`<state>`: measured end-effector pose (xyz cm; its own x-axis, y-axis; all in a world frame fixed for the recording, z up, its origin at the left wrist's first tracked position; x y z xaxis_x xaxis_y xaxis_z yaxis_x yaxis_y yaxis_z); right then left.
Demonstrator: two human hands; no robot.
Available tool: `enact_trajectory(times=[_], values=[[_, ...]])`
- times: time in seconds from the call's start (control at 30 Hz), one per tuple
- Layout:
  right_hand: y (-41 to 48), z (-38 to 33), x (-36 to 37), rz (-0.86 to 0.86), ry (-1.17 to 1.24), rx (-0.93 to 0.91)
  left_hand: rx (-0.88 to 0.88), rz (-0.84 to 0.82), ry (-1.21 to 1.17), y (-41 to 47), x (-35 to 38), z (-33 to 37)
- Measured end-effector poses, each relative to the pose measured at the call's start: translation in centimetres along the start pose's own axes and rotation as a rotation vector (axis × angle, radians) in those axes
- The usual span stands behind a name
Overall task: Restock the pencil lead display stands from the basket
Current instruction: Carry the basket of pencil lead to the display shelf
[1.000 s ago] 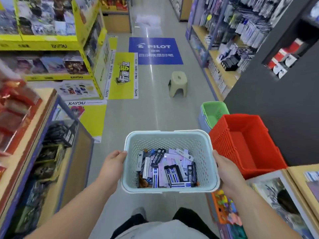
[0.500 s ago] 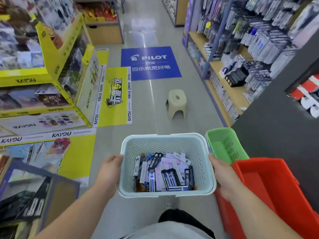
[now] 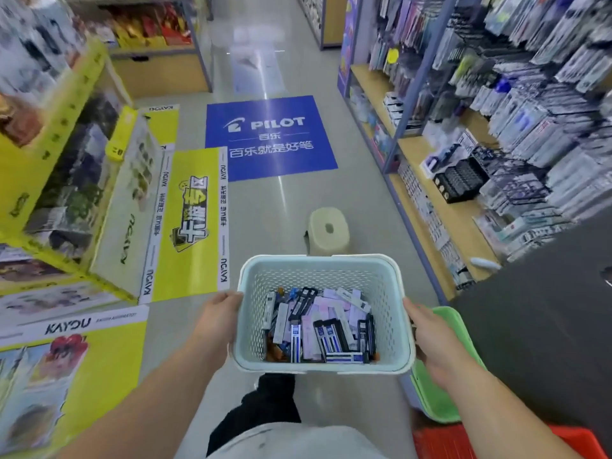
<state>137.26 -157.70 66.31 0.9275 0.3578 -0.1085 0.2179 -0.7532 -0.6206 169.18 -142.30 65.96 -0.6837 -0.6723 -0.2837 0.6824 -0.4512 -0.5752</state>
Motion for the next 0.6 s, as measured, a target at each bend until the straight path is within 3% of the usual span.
enact_trajectory(times=[0.23, 0.6], values=[[13.1, -8.8, 0.3, 0.178, 0.069, 0.07, 0.01, -0.161, 0.134, 16.8, 8.1, 12.6], [28.6, -20.6, -5.3, 0.383, 0.246, 0.107, 0.145, -0.307, 0.305, 31.2, 25.0, 33.4]])
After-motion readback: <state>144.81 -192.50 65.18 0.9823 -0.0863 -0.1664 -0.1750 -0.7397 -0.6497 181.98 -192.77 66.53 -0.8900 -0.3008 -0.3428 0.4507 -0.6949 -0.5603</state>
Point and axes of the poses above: each hand's wrist, its own y-axis towards the middle knuckle, its own x-axis out of the palm, z = x × y, the point moved 5 cm from there along y, towards the middle knuckle, and after that the axes turned 1 degree about -y, right-handed, at the moved point
